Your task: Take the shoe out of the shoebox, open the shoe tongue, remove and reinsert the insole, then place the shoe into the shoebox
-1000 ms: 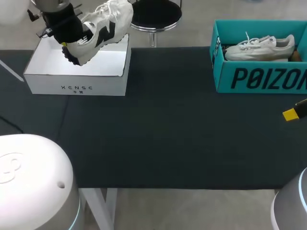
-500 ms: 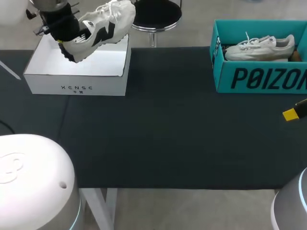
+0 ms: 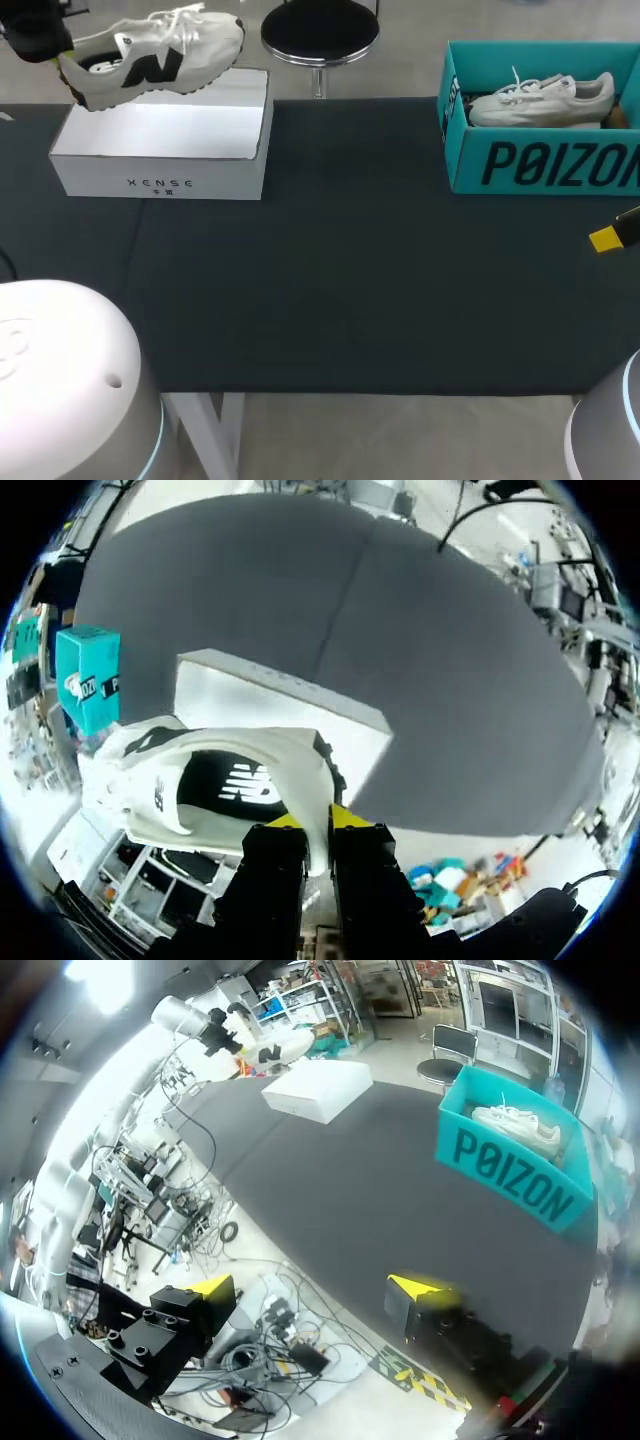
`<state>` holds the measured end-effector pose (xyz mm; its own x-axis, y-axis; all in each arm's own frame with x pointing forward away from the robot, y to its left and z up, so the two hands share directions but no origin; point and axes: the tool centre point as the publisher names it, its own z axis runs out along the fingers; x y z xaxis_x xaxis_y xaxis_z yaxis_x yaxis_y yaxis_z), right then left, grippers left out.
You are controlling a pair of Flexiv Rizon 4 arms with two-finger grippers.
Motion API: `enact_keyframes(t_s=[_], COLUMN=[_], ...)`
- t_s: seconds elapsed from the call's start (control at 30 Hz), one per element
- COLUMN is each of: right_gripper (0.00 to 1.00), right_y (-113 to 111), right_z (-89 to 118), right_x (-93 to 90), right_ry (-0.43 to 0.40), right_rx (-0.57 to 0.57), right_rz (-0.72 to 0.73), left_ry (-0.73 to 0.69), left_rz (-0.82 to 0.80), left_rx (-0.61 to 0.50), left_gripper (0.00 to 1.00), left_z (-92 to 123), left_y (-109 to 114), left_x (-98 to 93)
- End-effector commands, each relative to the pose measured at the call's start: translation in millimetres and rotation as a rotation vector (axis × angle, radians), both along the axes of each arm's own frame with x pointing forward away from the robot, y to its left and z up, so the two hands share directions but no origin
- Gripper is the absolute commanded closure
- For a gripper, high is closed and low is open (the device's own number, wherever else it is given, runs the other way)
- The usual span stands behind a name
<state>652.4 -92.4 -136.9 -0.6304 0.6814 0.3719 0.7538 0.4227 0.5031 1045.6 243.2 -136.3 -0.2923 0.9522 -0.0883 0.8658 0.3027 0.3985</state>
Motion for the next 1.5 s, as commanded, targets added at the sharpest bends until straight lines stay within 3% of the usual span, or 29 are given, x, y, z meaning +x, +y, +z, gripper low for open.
enact_keyframes(t_s=[0.03,0.23,0.43,1.23,1.5], right_gripper=[0.00,0.00,0.00,0.00,0.00], right_y=[-1,-1,-1,-1,-1], right_z=[-3,-3,-3,-3,-3], right_x=[-10.7,-10.7,-10.7,-10.7,-10.7], right_ry=[-0.034,-0.034,-0.034,-0.034,-0.034], right_rx=[0.019,0.019,0.019,0.019,0.019], right_rz=[-0.023,-0.023,-0.023,-0.023,-0.023], left_ry=[-0.020,-0.005,0.035,0.135,0.133], left_rz=[-0.076,-0.103,-0.120,-0.200,-0.228], left_rx=[0.002,0.073,0.095,0.149,0.171], left_gripper=[1.00,1.00,1.00,1.00,1.00], left_z=[-8,-16,-28,-112,-137], left_y=[20,31,29,29,24], left_x=[24.8,50.8,63.1,63.9,74.0])
